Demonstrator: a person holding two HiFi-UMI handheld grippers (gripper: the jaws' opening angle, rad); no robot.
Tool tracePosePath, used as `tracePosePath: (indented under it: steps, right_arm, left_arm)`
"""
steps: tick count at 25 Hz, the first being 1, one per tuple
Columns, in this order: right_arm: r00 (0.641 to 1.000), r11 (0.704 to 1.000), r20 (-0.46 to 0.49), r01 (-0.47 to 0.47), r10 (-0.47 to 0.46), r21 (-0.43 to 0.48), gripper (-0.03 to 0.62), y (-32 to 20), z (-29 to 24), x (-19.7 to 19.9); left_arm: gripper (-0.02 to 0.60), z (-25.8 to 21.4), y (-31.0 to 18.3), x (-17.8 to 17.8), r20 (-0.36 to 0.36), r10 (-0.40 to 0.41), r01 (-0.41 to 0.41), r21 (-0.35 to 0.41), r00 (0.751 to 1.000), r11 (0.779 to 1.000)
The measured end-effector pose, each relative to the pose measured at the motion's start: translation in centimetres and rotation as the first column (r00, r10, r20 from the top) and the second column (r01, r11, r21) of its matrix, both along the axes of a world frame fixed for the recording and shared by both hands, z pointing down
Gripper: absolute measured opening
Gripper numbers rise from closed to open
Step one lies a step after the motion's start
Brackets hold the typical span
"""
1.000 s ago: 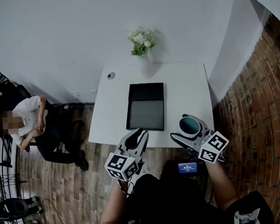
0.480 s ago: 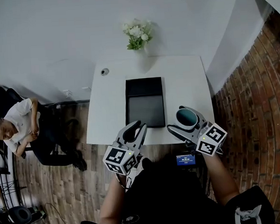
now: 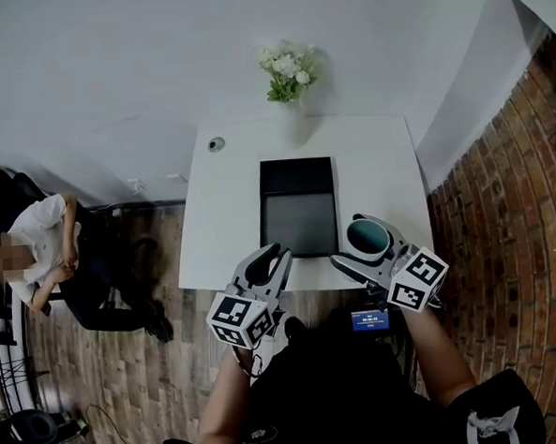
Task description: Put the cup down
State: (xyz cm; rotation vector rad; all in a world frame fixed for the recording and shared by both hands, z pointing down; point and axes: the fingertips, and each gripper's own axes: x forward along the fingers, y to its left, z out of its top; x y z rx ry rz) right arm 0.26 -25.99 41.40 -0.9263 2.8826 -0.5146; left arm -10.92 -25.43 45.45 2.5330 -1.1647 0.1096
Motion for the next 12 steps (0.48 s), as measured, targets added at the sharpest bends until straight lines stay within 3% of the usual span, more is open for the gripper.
tracePosePath:
  steps: [12]
  right_arm:
    - [1.0,1.0,0.007,0.009,-0.009,-0.018,0.41,-0.07,0.59,0.01]
  left_arm:
    - [0.095,0.1,-0.25,-0.83,-0.054,-0.073,0.071,-0.034,0.996,0.997]
